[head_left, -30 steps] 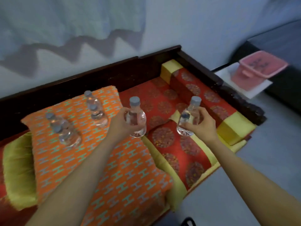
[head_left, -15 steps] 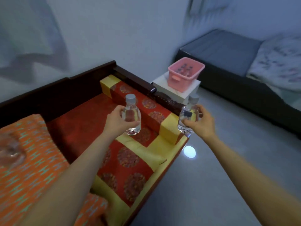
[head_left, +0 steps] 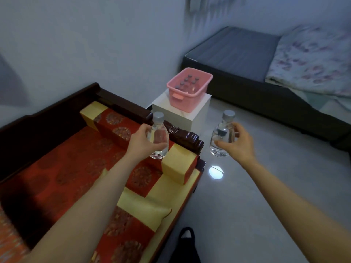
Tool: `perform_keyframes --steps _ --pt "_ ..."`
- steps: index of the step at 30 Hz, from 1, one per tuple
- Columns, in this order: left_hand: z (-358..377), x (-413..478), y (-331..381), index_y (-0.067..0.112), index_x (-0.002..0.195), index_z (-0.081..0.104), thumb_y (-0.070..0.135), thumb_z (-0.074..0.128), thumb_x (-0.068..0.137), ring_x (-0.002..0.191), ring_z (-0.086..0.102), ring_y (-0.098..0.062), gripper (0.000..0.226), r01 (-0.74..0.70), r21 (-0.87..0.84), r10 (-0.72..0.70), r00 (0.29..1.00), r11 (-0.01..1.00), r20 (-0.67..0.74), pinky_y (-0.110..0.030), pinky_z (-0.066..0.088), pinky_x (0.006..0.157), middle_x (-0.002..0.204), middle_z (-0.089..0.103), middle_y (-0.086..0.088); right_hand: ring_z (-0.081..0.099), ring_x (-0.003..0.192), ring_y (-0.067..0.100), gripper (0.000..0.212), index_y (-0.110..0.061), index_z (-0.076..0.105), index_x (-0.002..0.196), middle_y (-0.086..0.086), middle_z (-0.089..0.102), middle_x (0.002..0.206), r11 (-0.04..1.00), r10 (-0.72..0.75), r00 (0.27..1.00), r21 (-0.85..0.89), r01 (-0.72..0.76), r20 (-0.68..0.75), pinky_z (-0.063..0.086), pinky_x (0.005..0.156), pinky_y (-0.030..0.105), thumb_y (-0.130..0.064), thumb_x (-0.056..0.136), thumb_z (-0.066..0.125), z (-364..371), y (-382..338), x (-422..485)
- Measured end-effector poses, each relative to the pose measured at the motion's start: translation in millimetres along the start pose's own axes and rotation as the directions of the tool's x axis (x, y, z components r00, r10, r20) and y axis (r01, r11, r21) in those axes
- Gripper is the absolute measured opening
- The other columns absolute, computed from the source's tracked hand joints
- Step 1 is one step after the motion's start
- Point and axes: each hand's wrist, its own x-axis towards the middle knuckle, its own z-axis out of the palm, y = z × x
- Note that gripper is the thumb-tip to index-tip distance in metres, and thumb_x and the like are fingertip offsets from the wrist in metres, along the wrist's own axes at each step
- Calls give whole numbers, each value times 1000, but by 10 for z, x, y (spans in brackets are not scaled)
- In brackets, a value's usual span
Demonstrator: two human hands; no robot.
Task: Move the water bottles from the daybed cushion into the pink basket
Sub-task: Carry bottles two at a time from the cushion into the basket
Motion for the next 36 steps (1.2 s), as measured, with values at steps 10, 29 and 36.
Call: perform_keyframes --steps 10,29,36 --pt "702 1453 413 15 118 53 35 86 62 104 60 -19 68 8 -30 -6 999 1000 51 -39 50 91 115 63 -2 53 82 -2 65 -20 51 124 -11 55 104 999 28 1000 38 -28 -10 43 74 20 -21 67 84 -175 329 1531" --pt "2047 3842 1466 14 108 54 28 90 53 96 63 -21 67 194 -104 -205 973 975 -102 -33 50 79 107 65 -4 60 91 6 64 -33 49 110 -9 61 103 992 -113 984 65 105 135 53 83 34 -31 59 87 -726 1239 4795" --pt "2347 4543 1644 17 107 51 19 87 62 84 60 -12 58 247 -147 -273 944 958 -187 -16 41 63 100 62 2 60 94 13 65 -32 45 111 -5 59 105 984 -177 959 72 165 222 52 84 33 -33 58 85 -660 1376 5911"
